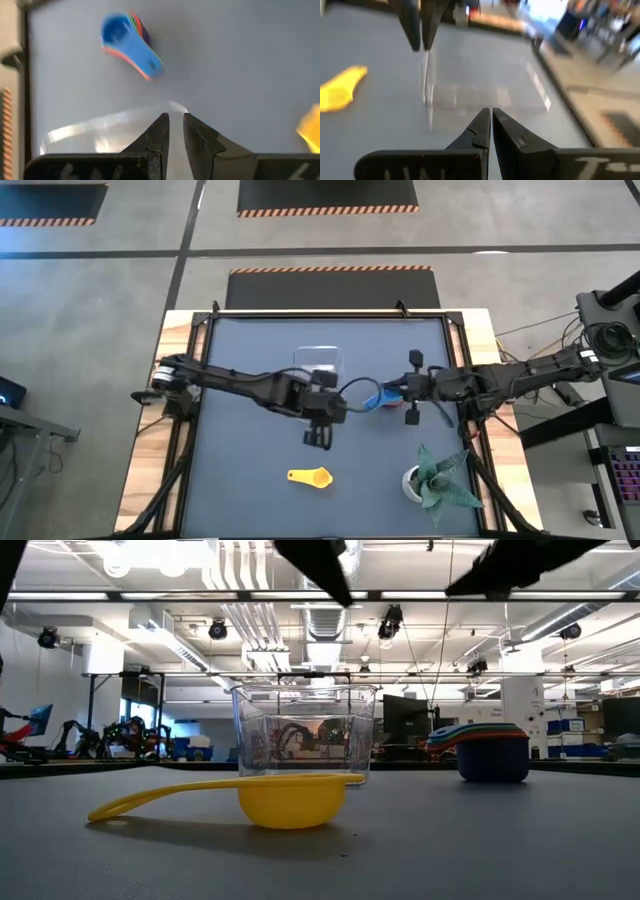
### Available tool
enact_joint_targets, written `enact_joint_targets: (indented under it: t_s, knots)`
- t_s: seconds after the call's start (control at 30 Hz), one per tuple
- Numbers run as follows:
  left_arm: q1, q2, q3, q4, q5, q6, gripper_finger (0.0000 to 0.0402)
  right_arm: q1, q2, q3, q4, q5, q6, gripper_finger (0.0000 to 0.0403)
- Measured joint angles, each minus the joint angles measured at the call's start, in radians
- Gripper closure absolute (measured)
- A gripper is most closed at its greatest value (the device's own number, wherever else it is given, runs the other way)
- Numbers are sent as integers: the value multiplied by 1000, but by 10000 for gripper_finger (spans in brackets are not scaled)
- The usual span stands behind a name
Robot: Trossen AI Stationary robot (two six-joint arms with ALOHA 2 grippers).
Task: Nest measuring cups in basket
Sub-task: Stack the yellow measuring cup on top of the blue measuring cup
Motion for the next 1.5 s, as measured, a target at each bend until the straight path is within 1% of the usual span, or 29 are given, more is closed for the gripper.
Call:
enact_joint_targets:
  t_s: [0.13,0.27,0.33,0.43,0.57,0.7,0.8,0.9,1.1,1.23,1.37,1.5]
  knots:
    - [-48,-69,-62,-91,1,-80,364,0,-55,-6,75,-6,-98,394]
    - [-107,-125,-159,-81,21,-168,364,0,-101,-6,98,-7,-154,394]
    - [-131,-135,-208,-73,73,-205,364,0,-119,-6,104,-7,-169,394]
    - [-163,-136,-272,-51,200,-240,364,0,-139,-6,105,-7,-182,394]
    - [-208,-135,-335,24,282,-398,364,0,-154,-6,105,-7,-206,394]
    - [-248,-134,-361,65,281,-512,363,0,-161,-6,105,-7,-245,394]
    - [-277,-134,-394,117,255,-564,353,0,-162,-5,106,-7,-262,394]
    - [-303,-133,-439,190,205,-586,330,0,-162,-5,107,-6,-285,394]
    - [-321,-133,-531,303,120,-603,259,0,-162,-4,140,1,-333,394]
    - [-322,-117,-589,380,103,-615,216,0,-162,-4,167,1,-359,394]
    - [-322,-92,-605,459,104,-618,196,-1,-161,-3,176,1,-381,394]
    - [-322,-73,-597,476,104,-623,192,-1,-161,-3,181,1,-400,394]
